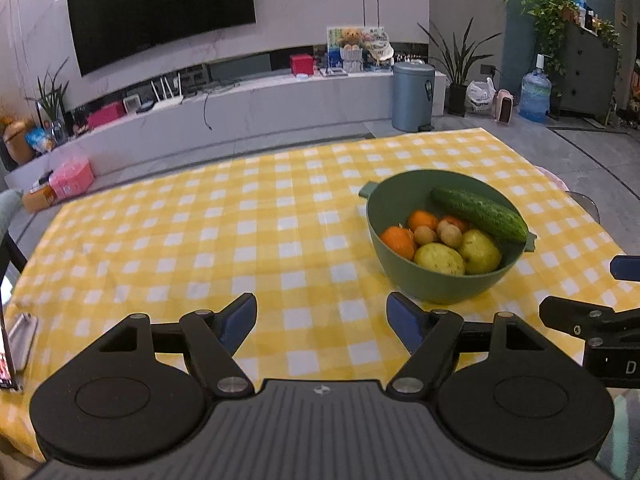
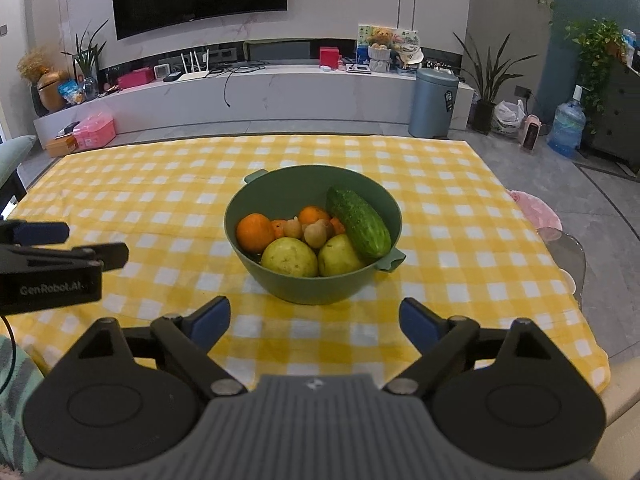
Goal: Organize fruits
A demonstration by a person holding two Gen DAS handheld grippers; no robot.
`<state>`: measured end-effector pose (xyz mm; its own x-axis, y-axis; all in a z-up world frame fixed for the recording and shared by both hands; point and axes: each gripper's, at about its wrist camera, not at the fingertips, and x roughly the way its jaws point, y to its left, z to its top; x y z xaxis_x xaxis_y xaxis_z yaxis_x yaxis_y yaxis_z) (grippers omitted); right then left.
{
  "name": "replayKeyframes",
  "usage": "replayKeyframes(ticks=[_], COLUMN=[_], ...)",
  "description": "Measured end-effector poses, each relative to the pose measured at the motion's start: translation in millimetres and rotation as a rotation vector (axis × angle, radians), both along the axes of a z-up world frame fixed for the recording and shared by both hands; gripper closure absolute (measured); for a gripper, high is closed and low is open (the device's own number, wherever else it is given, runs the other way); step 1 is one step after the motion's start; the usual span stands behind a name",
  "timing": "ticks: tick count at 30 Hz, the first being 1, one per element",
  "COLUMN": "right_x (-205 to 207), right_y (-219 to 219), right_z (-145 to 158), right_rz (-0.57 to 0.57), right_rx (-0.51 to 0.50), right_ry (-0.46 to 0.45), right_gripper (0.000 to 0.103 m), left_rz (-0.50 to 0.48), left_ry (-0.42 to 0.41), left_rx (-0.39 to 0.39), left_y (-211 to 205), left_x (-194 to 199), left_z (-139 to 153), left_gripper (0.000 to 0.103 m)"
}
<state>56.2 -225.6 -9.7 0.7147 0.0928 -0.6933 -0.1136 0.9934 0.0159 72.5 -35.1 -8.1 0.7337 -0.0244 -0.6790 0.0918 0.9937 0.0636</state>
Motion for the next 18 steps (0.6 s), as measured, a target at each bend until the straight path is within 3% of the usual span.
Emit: replayKeyframes(ticks=[18], right_x=[-9.4], right_y=[-3.6], right_z=[3.5], right_rz=[-0.025], right_rx=[-0.014], right_ry=[0.003], right_gripper=[0.012], left_rz=[-0.01], left_ry=[0.043], left_rx=[-0.014], left_y=[-1.6], left_x=[-8.1], left_z=[-0.8], left_gripper=[0.016])
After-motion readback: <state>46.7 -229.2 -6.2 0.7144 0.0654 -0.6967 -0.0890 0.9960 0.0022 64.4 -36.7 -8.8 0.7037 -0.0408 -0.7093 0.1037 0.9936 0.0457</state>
